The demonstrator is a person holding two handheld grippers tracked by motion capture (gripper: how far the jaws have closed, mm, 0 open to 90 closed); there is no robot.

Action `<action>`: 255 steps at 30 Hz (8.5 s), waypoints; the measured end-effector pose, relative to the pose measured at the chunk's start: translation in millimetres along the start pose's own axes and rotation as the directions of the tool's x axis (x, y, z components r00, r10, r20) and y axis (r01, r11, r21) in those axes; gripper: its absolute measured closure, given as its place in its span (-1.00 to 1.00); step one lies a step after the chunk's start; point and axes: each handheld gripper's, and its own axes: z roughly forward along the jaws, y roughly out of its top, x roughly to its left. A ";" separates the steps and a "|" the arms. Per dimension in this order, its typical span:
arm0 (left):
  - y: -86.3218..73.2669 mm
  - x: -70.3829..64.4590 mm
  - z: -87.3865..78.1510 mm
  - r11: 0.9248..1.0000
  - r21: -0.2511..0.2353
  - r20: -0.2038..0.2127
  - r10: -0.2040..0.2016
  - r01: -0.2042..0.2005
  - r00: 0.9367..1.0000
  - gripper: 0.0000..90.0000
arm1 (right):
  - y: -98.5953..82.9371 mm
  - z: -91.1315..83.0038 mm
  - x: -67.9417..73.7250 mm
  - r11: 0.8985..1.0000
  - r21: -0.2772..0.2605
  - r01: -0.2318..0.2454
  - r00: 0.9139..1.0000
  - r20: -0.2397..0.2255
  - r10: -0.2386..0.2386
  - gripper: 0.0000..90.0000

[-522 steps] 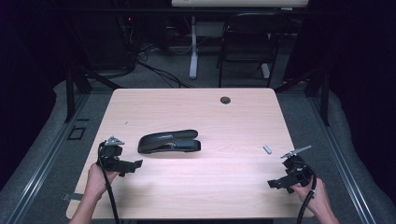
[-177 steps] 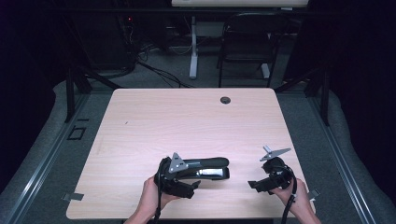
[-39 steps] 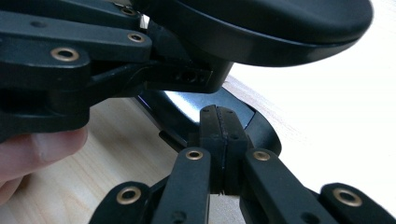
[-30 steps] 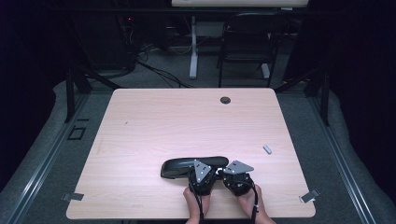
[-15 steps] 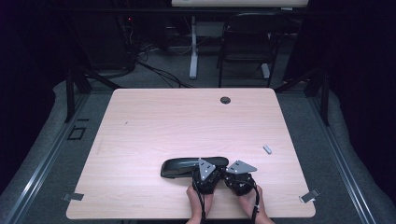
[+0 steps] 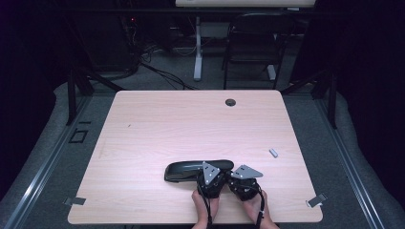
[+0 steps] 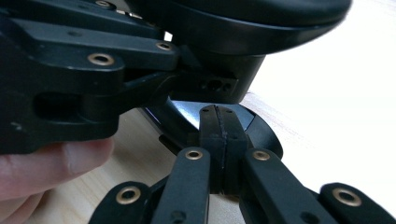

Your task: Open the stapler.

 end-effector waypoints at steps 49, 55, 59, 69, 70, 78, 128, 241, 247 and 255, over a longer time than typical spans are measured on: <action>39.6 24.2 -47.6 0.988 -0.145 0.018 0.052 -0.048 0.999 1.00 | 5.9 0.1 -0.3 0.999 0.036 -0.004 1.000 -0.013 0.005 1.00; 43.4 31.0 -54.0 0.987 -0.154 0.000 0.052 -0.051 0.999 1.00 | 6.7 -0.2 -0.2 0.999 0.046 0.002 1.000 -0.014 -0.001 1.00; 45.3 32.2 -56.3 0.986 -0.157 -0.010 0.056 -0.057 0.998 1.00 | 6.9 -0.3 0.0 0.999 0.049 0.006 1.000 -0.010 -0.006 1.00; 56.6 43.3 -70.4 0.981 -0.186 -0.028 0.056 -0.060 0.998 1.00 | 8.2 0.2 -2.1 0.998 0.056 -0.001 1.000 -0.010 0.002 1.00; 57.3 44.2 -71.5 0.981 -0.187 -0.030 0.054 -0.059 0.998 1.00 | 8.2 0.2 -2.2 0.998 0.056 -0.001 1.000 -0.011 0.002 1.00; 62.3 52.1 -80.3 0.976 -0.206 -0.049 0.061 -0.070 0.997 1.00 | 8.5 0.2 -1.4 0.998 0.059 0.005 1.000 -0.007 -0.004 1.00; 72.9 96.9 -119.6 0.964 -0.248 -0.193 0.044 -0.092 0.980 1.00 | 8.0 -0.4 -1.8 0.998 0.060 0.007 1.000 0.002 -0.007 1.00; 94.3 116.7 -115.8 0.883 0.372 0.211 0.220 -0.286 0.952 -0.77 | 48.7 -8.9 -34.9 0.945 0.326 0.034 0.992 -0.125 0.007 -0.08; 95.2 104.6 -122.4 0.882 0.352 0.237 0.240 -0.313 0.941 -0.77 | 50.1 -11.1 -42.3 0.938 0.344 0.037 0.992 -0.130 0.008 -0.21; 81.2 101.8 -132.5 0.866 0.386 0.258 0.231 -0.319 0.938 -0.78 | 48.2 -13.9 -54.7 0.931 0.363 0.040 0.991 -0.135 0.010 -0.23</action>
